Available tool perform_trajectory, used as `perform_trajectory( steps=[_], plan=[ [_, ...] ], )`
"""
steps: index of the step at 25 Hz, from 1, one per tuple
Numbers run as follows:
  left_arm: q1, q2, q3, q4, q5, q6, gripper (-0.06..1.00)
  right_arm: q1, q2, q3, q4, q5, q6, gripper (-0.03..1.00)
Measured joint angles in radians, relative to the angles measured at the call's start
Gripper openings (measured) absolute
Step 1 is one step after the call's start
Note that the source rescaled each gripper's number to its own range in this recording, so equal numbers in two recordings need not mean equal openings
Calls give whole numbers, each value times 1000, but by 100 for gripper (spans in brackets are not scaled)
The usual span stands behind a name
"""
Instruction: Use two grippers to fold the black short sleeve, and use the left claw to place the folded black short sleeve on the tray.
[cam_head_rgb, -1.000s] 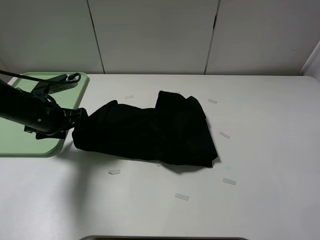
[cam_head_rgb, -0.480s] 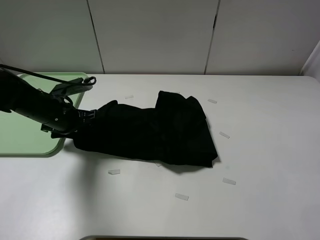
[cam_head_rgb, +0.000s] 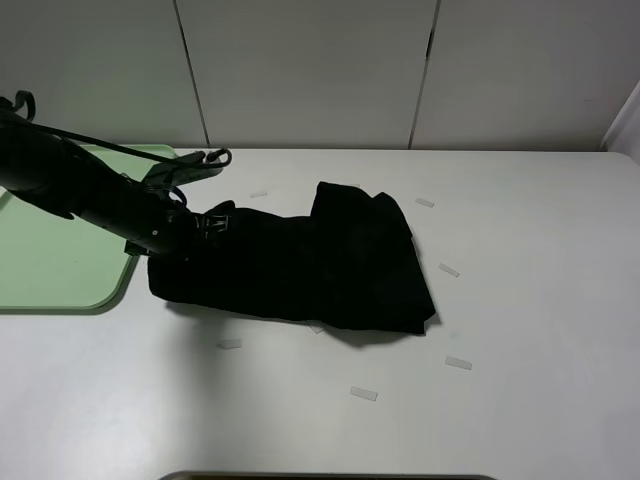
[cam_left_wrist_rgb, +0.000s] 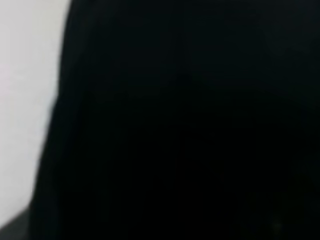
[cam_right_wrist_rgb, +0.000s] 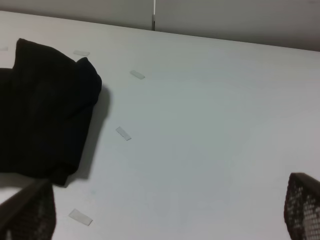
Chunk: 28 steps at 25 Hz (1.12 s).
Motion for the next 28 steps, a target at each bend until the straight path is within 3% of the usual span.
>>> perform_trajectory(
  steps=[4,7,11,17,28],
  plan=[
    [-7,14,2,-4,36,-1,28,0,0,0,0,0,0,100],
    [-10,21,3,-4,58,-2,10,0,0,0,0,0,0,100],
    [-10,12,7,21,103,-29,9,0,0,0,0,0,0,100],
    [-11,-102,50,158,126,-113,9,0,0,0,7,0,0,100],
    [54,-386,353,314,23,-196,9,0,0,0,7,0,0,100]
  ],
)
